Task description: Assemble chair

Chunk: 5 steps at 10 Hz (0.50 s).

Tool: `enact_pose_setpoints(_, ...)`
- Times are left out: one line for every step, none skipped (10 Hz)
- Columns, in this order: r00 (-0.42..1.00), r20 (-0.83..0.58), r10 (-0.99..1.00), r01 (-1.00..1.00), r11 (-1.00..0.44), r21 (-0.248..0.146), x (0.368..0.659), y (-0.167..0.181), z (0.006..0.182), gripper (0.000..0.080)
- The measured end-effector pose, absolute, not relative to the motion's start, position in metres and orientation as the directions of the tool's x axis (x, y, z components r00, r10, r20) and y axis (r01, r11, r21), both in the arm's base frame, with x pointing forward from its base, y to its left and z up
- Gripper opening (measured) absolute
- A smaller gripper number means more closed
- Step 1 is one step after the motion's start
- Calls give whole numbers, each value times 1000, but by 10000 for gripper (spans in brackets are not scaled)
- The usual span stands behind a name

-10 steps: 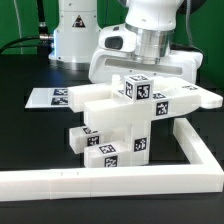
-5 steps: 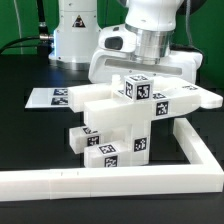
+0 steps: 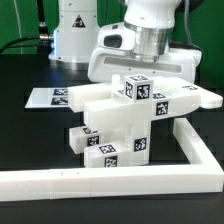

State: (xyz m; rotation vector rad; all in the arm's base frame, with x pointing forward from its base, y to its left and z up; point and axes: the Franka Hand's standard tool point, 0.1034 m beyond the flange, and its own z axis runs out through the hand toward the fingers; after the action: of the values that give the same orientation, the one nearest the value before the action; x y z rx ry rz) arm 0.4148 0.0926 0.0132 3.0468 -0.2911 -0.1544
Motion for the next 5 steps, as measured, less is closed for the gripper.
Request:
enact_pose_setpoints(981, -92, -172, -166, -984, 71, 414, 91, 22, 287)
enact_pose_setpoints(984, -93, -154, -149, -987, 58, 412, 88, 31, 287)
enact_pose_setpoints(985, -102, -137, -134, -990, 36, 409, 86, 44, 287)
enact_pose_setpoints(985, -114, -132, -132, -991, 5, 408, 84, 62, 287)
enact_pose_setpoints(984, -114, -140, -142, -990, -13, 410, 83, 73, 287)
